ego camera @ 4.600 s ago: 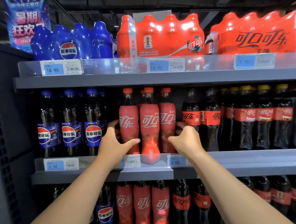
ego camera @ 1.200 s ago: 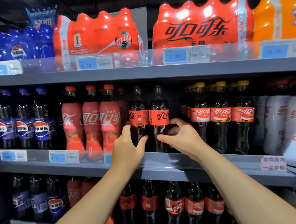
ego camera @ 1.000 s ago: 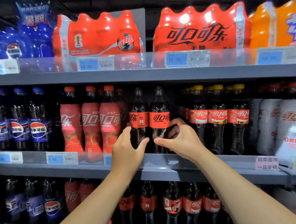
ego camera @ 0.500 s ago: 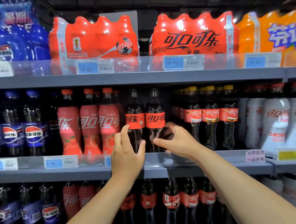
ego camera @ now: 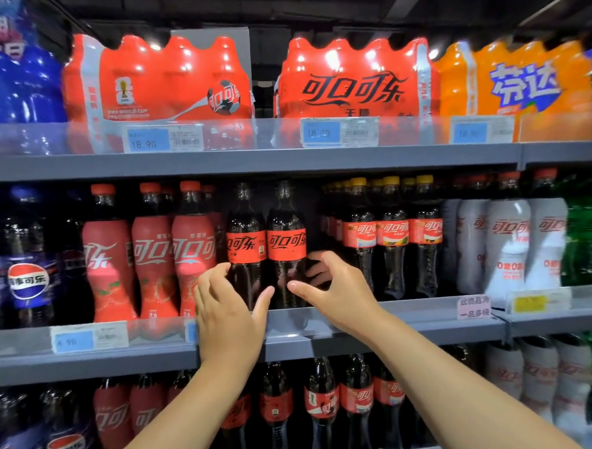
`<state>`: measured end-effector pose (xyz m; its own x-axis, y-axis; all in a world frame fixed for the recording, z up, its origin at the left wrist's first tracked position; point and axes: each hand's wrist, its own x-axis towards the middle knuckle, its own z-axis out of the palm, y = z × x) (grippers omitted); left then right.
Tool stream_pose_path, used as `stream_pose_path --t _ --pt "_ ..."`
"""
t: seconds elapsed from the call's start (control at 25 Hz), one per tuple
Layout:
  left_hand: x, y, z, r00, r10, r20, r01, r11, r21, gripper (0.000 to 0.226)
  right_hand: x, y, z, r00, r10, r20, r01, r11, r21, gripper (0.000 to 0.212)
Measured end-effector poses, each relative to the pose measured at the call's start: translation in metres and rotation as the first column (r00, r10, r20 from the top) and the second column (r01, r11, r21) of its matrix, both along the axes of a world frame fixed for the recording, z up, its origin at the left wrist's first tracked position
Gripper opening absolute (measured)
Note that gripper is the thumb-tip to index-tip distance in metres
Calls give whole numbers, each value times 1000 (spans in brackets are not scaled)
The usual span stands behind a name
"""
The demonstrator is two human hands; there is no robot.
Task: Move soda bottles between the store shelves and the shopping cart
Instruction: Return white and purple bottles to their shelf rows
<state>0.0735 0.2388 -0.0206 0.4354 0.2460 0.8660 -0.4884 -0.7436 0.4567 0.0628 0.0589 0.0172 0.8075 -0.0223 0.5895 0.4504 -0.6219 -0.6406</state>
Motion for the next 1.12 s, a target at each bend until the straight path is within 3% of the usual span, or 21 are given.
stream_pose_path --t 0.08,0.16,0.24,0.32,0.44,0.6,0.76,0.92,1.12 --pt "-7 -6 -1 980 4 199 -17 998 64 54 -14 -11 -4 985 -45 165 37 998 48 46" --pt "-15 -19 0 924 -136 357 76 981 177 39 -31 -38 -5 922 -150 357 123 988 97 30" --pt "-20 -42 8 875 -323 362 220 929 297 34 -44 -76 -3 868 -288 404 257 958 130 29" --pt "-22 -72 20 869 -417 265 327 888 324 36 -52 -116 0 873 -387 298 370 922 113 41" --pt "-15 -111 39 905 -424 27 409 886 220 52 -48 -160 4 887 -451 94 450 892 40 65" --pt "10 -146 55 917 -301 -261 349 923 162 74 -25 -193 10 876 -460 -145 457 888 -54 66" --pt "35 -157 55 872 -190 -452 266 957 112 86 0 -203 14 882 -432 -188 429 901 -58 74" --pt "50 -157 47 848 -180 -498 266 958 106 87 19 -207 12 893 -391 -224 392 919 -44 90" --pt "62 -157 43 823 -229 -520 286 958 31 75 28 -209 10 895 -385 -227 387 921 -34 73"
